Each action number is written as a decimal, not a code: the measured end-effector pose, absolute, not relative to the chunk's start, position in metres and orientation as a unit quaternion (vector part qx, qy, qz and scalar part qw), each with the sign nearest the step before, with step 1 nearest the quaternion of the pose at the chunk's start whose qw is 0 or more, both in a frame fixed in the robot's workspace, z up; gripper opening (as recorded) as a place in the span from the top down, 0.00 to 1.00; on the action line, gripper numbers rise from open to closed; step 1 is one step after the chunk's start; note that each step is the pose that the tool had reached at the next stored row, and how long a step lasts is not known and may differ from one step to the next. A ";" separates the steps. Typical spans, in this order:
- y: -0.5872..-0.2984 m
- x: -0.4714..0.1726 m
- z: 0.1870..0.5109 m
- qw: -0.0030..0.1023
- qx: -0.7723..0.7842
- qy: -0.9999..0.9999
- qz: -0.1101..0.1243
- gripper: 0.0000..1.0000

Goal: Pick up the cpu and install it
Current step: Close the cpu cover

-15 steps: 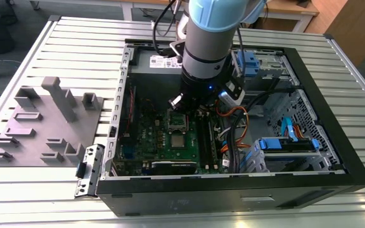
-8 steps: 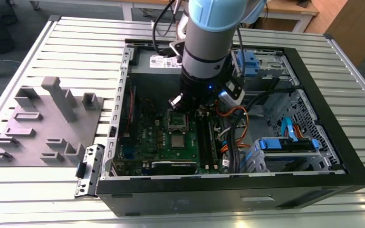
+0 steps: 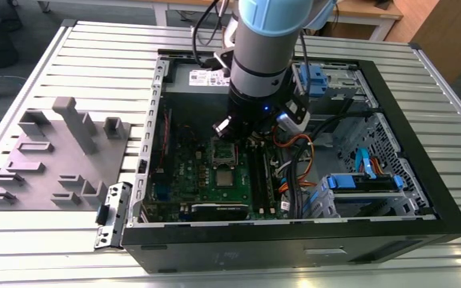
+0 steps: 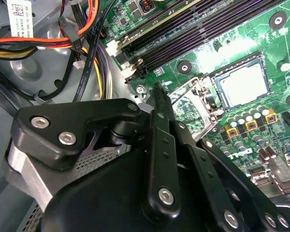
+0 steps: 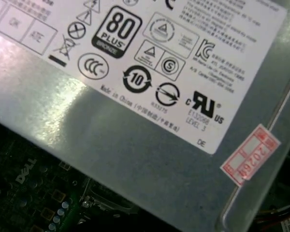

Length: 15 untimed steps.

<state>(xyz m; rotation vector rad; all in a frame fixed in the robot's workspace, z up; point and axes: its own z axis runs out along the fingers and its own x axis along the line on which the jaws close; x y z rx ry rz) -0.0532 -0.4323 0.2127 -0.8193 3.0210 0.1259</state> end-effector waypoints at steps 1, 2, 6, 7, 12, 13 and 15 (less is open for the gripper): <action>-0.432 -0.053 0.213 0.004 -0.263 0.964 0.040 0.89; -0.433 -0.053 0.214 0.004 -0.264 0.964 0.040 0.89; -0.434 -0.053 0.217 0.004 -0.268 0.963 0.040 0.89; -0.434 -0.053 0.217 0.004 -0.269 0.962 0.040 0.89; -0.435 -0.053 0.220 0.004 -0.276 0.960 0.040 0.89; -0.435 -0.053 0.220 0.004 -0.277 0.960 0.040 0.89; -0.436 -0.053 0.221 0.004 -0.281 0.959 0.040 0.89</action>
